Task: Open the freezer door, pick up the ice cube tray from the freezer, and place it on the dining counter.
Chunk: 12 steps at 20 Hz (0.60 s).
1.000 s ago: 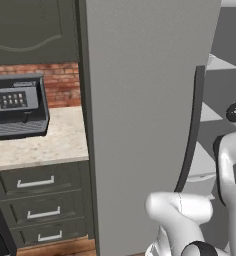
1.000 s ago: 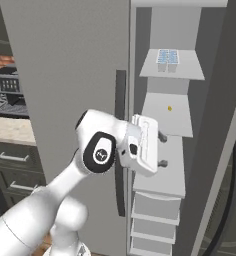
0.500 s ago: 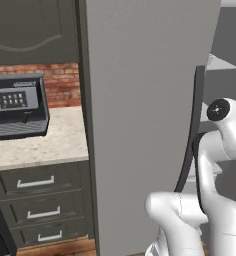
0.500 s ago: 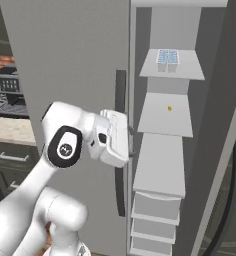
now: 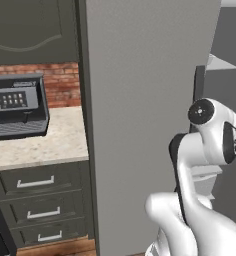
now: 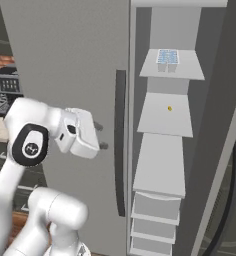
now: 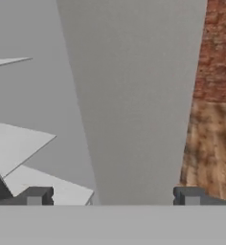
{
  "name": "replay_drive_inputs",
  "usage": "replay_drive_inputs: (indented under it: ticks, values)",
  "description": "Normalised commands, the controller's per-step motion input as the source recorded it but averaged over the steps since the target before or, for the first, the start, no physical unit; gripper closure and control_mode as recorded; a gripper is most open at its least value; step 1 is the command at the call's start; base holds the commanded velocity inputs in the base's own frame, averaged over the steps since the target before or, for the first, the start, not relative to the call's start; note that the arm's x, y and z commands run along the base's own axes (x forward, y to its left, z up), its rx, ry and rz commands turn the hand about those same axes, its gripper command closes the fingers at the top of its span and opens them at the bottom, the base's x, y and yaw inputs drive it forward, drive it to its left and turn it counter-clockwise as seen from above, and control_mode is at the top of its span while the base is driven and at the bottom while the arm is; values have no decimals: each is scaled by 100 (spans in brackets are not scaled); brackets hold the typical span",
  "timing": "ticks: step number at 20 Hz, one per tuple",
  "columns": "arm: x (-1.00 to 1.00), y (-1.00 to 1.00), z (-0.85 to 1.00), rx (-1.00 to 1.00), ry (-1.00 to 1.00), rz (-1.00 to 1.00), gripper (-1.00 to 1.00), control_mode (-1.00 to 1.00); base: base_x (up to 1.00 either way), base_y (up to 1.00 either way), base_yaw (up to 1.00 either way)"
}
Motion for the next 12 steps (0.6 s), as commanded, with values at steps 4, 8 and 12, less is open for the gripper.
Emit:
replay_drive_inputs:
  ticks: [4,8,12]
  values:
    - [0,71,9,6,16,34,-100,-100,0,0,0]
    - [0,76,6,4,17,35,-100,-100,0,0,0]
    - [0,76,4,5,20,36,-100,-100,0,0,0]
